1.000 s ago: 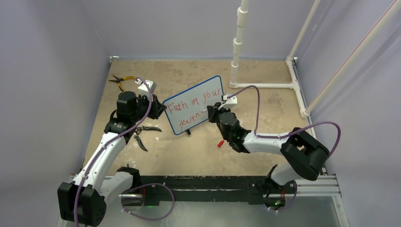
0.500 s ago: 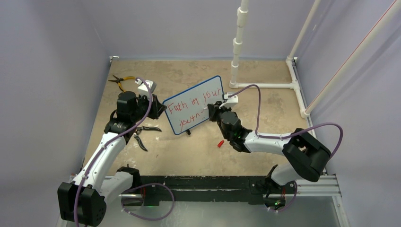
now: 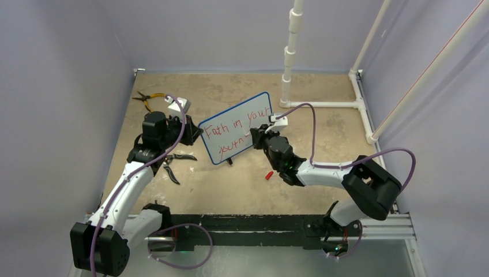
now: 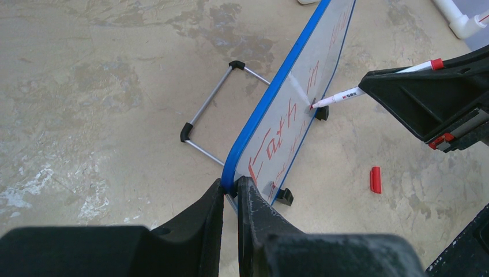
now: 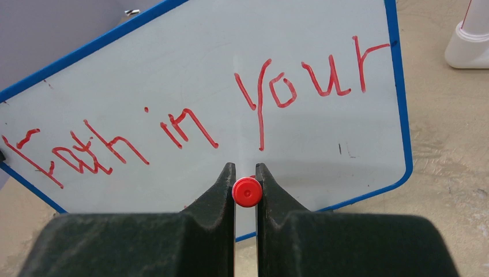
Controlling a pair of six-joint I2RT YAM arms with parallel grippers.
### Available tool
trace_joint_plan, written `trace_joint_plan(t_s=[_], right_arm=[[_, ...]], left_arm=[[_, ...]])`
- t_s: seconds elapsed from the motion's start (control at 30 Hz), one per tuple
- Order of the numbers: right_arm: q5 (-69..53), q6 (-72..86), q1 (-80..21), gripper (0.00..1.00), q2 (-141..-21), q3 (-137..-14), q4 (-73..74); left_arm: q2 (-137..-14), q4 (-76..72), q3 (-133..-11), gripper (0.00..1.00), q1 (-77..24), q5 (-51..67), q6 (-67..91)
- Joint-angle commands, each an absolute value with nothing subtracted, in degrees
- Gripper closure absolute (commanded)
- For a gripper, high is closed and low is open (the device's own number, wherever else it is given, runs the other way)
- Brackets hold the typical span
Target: Write a sentence on the whiteboard
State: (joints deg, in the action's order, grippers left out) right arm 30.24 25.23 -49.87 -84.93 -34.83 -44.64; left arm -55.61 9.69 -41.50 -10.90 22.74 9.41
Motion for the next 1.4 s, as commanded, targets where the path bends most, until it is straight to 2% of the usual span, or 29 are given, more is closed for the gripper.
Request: trace_joint_plan(t_s=[0.0, 0.77, 1.37], right_arm=[[29.0, 25.45, -50.18, 1.0, -85.78, -35.81, -46.23], [33.49, 27.98, -50.36, 1.0, -87.92, -36.25, -41.69], [33.44, 26.37, -49.31, 1.0, -79.88, -32.72, -43.63]], left_arm=[[-55.9, 10.02, -40.82, 1.0, -10.99, 24.43, 9.23], [-56.02, 10.15, -40.8, 1.0, -10.99, 24.26, 9.14], [-56.07, 10.11, -40.82, 1.0, -10.99, 24.12, 9.05]])
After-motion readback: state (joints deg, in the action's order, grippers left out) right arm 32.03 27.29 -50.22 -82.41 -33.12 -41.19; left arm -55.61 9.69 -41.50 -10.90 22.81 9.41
